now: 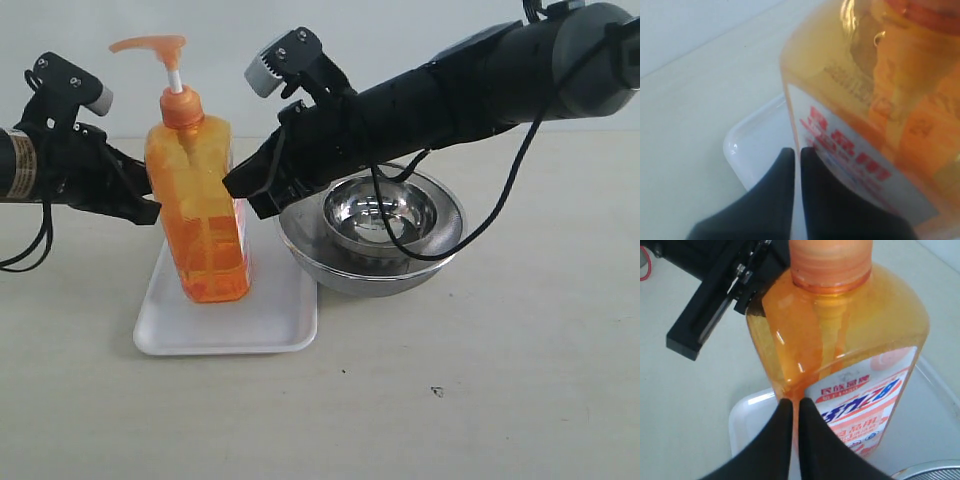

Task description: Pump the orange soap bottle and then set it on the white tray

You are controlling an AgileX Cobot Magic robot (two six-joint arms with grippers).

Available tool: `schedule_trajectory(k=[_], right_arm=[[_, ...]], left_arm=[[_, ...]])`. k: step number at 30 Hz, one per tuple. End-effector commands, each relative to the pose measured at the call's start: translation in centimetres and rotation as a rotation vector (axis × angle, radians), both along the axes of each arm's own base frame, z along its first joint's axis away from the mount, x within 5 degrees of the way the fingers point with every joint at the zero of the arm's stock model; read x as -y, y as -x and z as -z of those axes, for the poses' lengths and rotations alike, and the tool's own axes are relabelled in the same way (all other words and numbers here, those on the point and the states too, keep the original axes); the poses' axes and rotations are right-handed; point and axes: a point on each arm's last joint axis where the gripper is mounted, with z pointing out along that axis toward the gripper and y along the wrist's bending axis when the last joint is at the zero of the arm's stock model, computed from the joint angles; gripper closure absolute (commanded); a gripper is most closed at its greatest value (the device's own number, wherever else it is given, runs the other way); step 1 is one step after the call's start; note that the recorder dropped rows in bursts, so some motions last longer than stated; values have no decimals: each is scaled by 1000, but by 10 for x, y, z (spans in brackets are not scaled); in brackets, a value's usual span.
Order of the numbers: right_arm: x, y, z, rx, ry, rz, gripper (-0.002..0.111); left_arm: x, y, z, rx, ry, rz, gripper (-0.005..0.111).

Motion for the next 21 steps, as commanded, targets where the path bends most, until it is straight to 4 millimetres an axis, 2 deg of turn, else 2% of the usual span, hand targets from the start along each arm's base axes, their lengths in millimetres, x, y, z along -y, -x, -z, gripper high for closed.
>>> schedule_trajectory(k=[1,6,10,13,15,16,21], right_arm=[[-1,1,-2,5,-4,-15,106],[-1,1,-1,8,-1,-8,106],[2,-2,0,41,46,12,106],[10,-7,-4,102,126,79,108],[15,-8,-13,136,152,122,108],[20,-6,-25,152,146,125,108],[47,-1,-64,148,77,169,108]], left_arm=[[2,-1,-4,26,22,19,102],[2,-1,-4,26,21,18,102],[-11,2,-8,16,-62,-112,102],[-20,17,-23,52,-103,-169,102],[-21,33,-36,81,-73,-188,102],[-23,47,-50,106,-23,-218,102],[-28,98,-74,194,55,-255,102]])
